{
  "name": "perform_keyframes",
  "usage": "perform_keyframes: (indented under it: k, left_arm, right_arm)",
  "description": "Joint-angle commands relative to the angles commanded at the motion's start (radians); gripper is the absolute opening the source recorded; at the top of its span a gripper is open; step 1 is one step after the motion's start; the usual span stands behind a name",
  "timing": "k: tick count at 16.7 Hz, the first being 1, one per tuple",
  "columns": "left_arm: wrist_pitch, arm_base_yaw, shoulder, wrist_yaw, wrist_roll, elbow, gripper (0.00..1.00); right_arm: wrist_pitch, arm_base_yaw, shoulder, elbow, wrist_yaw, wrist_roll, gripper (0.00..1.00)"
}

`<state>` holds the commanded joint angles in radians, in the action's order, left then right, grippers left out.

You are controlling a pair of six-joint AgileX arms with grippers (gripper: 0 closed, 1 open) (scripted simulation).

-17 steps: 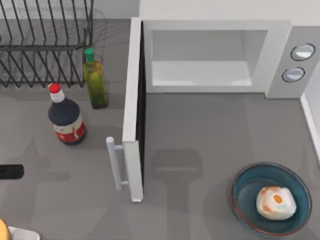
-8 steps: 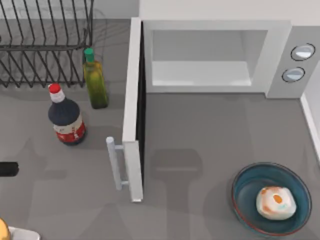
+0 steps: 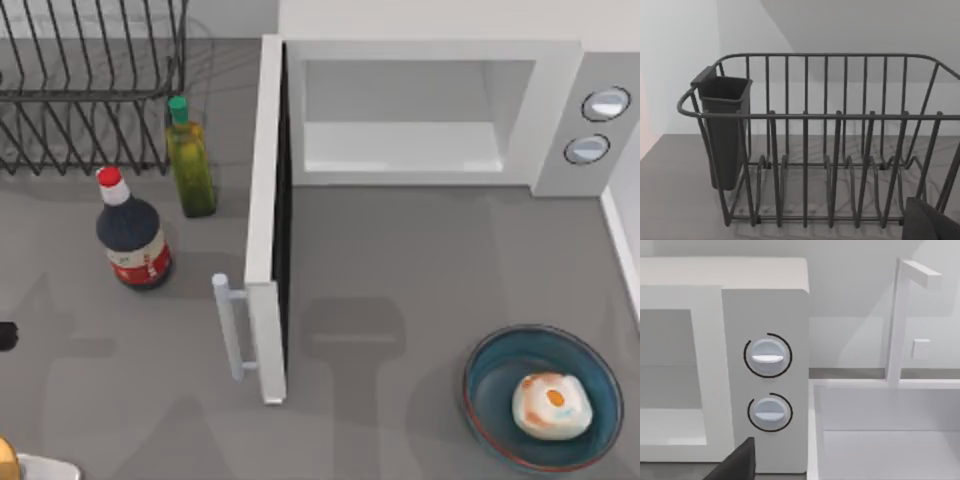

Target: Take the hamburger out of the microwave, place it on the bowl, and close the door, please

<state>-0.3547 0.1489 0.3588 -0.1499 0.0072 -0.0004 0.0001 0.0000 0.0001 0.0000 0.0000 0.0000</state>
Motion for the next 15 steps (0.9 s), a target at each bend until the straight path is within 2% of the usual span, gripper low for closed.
perform_keyframes:
  k: [4,6,9,15]
  left_arm:
    - [0.016,-0.017,0.011,0.014,-0.009,0.017,0.0]
    - [0.071,-0.072,0.067,0.055,-0.044,0.073,0.0]
    - [0.233,-0.214,0.228,0.156,-0.13,0.23,0.0]
    - [0.709,-0.553,0.585,0.401,-0.326,0.601,0.0]
  right_arm:
    - [0.0,0.0,0.0,0.0,0.0,0.0,1.0]
    - [0.0,0.0,0.0,0.0,0.0,0.0,1.0]
    - [0.0,0.0,0.0,0.0,0.0,0.0,1.0]
    - [0.0,0.0,0.0,0.0,0.0,0.0,1.0]
